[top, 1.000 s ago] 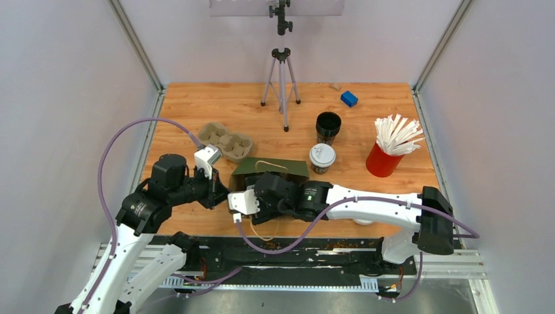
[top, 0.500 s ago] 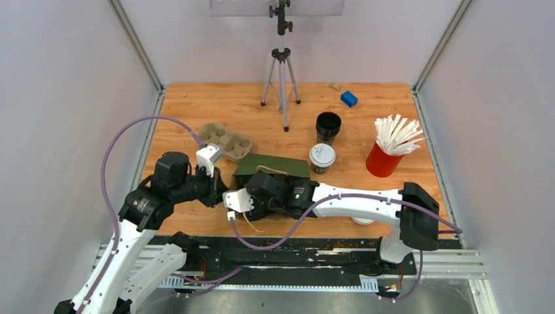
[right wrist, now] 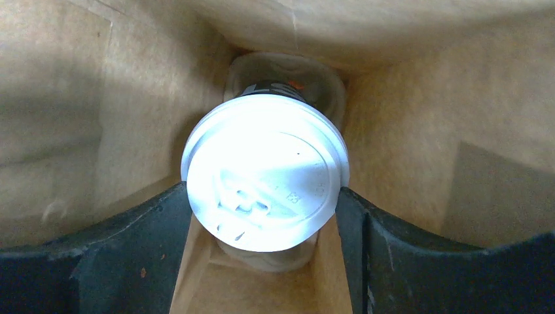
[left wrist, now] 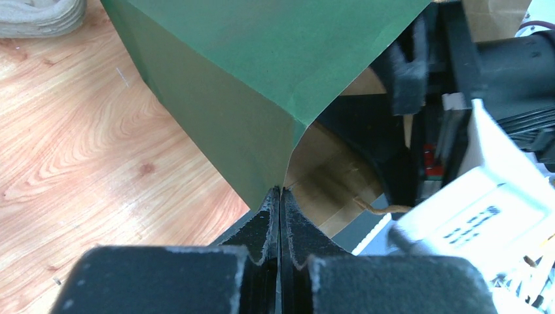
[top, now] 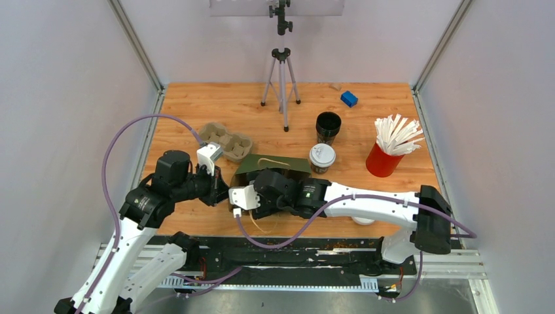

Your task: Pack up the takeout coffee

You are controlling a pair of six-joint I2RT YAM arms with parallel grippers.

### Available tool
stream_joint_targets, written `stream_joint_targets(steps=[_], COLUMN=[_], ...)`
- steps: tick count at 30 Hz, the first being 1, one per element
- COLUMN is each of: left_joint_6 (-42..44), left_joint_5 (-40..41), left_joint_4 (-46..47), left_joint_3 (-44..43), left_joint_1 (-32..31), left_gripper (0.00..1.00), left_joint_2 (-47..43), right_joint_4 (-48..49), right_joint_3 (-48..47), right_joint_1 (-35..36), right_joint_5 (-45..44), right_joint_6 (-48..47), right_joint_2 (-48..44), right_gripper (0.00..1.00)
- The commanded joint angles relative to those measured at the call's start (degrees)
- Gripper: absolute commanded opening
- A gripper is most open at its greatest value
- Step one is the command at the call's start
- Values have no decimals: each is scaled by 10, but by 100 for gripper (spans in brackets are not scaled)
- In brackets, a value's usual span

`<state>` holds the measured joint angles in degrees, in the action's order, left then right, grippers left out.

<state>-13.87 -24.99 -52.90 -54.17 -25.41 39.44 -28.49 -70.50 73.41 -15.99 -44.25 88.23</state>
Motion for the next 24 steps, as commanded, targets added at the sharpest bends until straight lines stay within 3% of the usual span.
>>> stream_joint_targets(steps=[1,7,14,24], left_joint_6=[-7,-9,-11,-16], left_joint_5=[-5,-14,-17,-18], left_joint_4=[11,16,25,30], left_joint_3=[-21,-17,-16,-15], left_joint_1=[0,0,0,0], left_gripper=[0,0,0,0], left_joint_2=[-3,-4,-4,1], right_joint_4=[-23,-7,1,49], right_joint_3=[3,1,-21,-24], right_joint_1=[-2,-2,-13,-14], right_joint_5=[-11,15,-15,12], right_joint_6=[17,17,17,17], right_joint_2=[-38,-25,28,10], right_gripper=[74,74,74,73])
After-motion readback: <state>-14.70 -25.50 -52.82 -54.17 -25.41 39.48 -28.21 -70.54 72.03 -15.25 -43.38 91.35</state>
